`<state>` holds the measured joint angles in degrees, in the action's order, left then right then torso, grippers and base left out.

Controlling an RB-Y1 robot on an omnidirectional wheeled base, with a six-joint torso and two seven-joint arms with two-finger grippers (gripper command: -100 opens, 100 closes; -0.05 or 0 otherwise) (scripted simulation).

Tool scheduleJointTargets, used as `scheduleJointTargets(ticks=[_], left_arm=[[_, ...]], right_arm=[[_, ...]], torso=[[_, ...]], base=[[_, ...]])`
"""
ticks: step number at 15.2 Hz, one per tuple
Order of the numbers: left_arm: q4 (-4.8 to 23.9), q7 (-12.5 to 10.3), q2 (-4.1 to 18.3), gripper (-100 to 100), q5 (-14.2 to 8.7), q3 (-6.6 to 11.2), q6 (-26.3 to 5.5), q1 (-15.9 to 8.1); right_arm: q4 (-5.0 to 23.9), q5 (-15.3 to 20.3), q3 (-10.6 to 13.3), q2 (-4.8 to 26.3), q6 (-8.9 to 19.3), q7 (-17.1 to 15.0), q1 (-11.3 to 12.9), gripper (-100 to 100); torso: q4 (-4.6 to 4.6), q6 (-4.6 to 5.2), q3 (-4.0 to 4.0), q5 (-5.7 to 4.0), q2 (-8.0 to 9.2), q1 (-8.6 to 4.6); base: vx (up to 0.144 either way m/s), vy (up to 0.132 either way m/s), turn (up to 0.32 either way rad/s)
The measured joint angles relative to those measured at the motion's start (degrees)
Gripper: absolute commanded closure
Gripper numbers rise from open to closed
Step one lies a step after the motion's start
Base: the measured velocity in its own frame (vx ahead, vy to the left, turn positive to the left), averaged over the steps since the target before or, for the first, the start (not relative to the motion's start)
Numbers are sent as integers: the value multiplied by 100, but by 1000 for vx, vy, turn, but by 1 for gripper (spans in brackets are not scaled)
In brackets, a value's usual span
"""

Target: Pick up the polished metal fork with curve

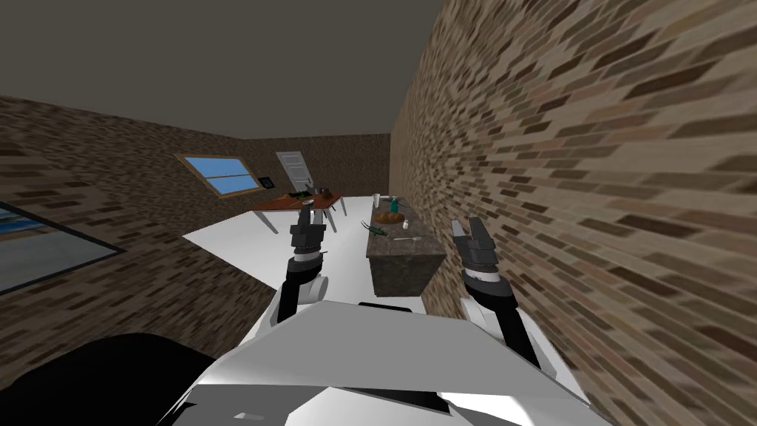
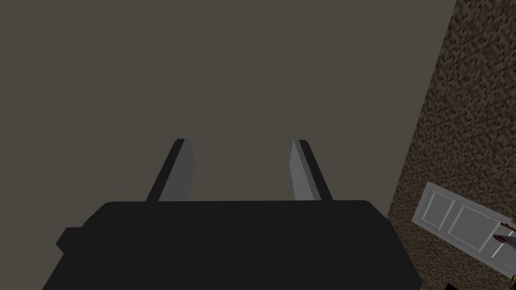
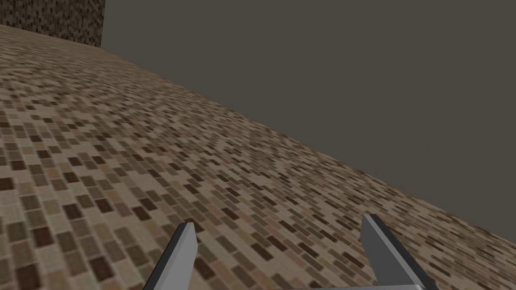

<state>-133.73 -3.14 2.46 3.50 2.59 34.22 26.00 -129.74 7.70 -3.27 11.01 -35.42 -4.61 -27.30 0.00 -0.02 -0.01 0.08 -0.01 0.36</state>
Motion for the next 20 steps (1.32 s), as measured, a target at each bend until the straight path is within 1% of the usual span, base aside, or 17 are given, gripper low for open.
scheduleJointTargets(ticks=[3, 6, 7, 11, 12, 14, 15, 18, 20], left_arm=[[0, 0, 0, 0, 0, 0, 0, 0], [0, 0, 0, 0, 0, 0, 0, 0], [0, 0, 0, 0, 0, 0, 0, 0], [0, 0, 0, 0, 0, 0, 0, 0], [0, 0, 0, 0, 0, 0, 0, 0], [0, 0, 0, 0, 0, 0, 0, 0], [0, 0, 0, 0, 0, 0, 0, 0], [0, 0, 0, 0, 0, 0, 0, 0], [0, 0, 0, 0, 0, 0, 0, 0]], right_arm=[[323, 121, 1, 346, -110, 80, -26, -100], [602, 249, 7, 708, -160, 164, -41, -100], [756, 310, 25, 821, -213, 214, -48, -100], [1050, 443, 15, 1281, -270, 309, -99, -100], [1184, 502, 29, 1413, -288, 349, -80, -100], [1396, 609, 44, 1671, -365, 443, -150, -100], [1547, 652, 48, 1810, -408, 488, -144, -100], [1796, 788, 102, 2131, -423, 604, -163, -100], [2000, 909, 136, 2363, -489, 726, -227, -100]], torso=[[-1, -1, -2, 0, -4, 1], [-1, -1, -3, 1, -4, 8], [-1, -1, -2, 1, -2, 12], [0, 2, 0, 0, 0, 4], [-1, -3, -2, 1, -3, 9], [-2, -2, -5, 3, -9, 13], [-2, -1, -5, 3, -9, 11], [0, -2, 0, 1, 0, 1], [-1, -1, -2, 1, -2, 8]], base=[[16, 89, 136], [12, 111, 157], [3, 113, 135], [15, 95, 142], [30, 116, 163], [38, 115, 188], [8, 78, 65], [14, 90, 209], [27, 94, 100]])
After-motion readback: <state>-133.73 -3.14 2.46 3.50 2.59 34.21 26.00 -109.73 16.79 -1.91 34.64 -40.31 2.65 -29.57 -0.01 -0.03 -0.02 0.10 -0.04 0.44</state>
